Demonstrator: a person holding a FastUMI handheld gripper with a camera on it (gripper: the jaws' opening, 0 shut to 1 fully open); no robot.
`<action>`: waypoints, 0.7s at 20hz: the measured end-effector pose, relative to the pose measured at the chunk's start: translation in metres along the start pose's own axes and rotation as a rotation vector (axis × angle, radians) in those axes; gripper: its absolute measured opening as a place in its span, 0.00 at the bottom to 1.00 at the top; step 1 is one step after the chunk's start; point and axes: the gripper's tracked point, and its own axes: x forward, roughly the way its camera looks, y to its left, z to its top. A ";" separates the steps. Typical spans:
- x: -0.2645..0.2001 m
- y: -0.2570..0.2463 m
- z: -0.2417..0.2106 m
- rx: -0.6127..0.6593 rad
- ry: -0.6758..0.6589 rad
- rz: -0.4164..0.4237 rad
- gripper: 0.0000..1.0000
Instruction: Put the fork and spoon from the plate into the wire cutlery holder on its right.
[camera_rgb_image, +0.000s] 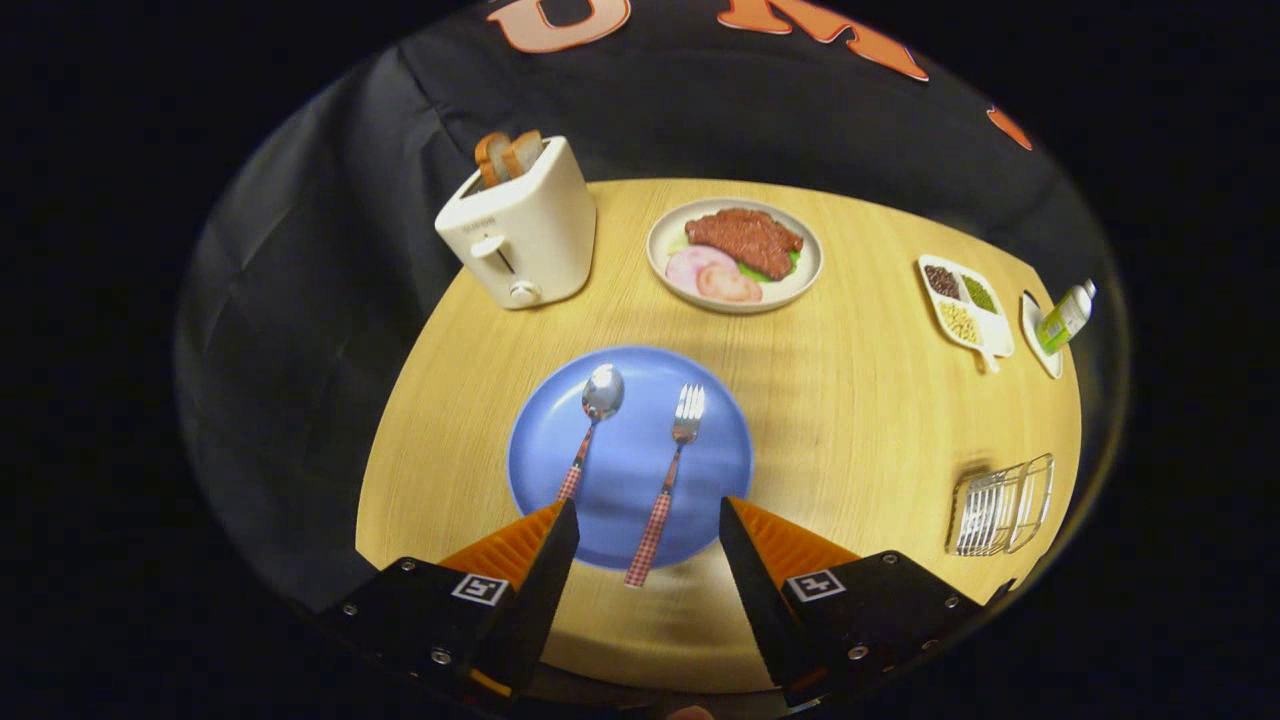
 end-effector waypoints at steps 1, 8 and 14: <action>0.006 0.002 -0.005 -0.003 0.040 -0.006 0.85; 0.045 0.005 -0.027 0.028 0.232 -0.054 0.74; 0.064 0.001 -0.046 0.071 0.370 -0.120 0.50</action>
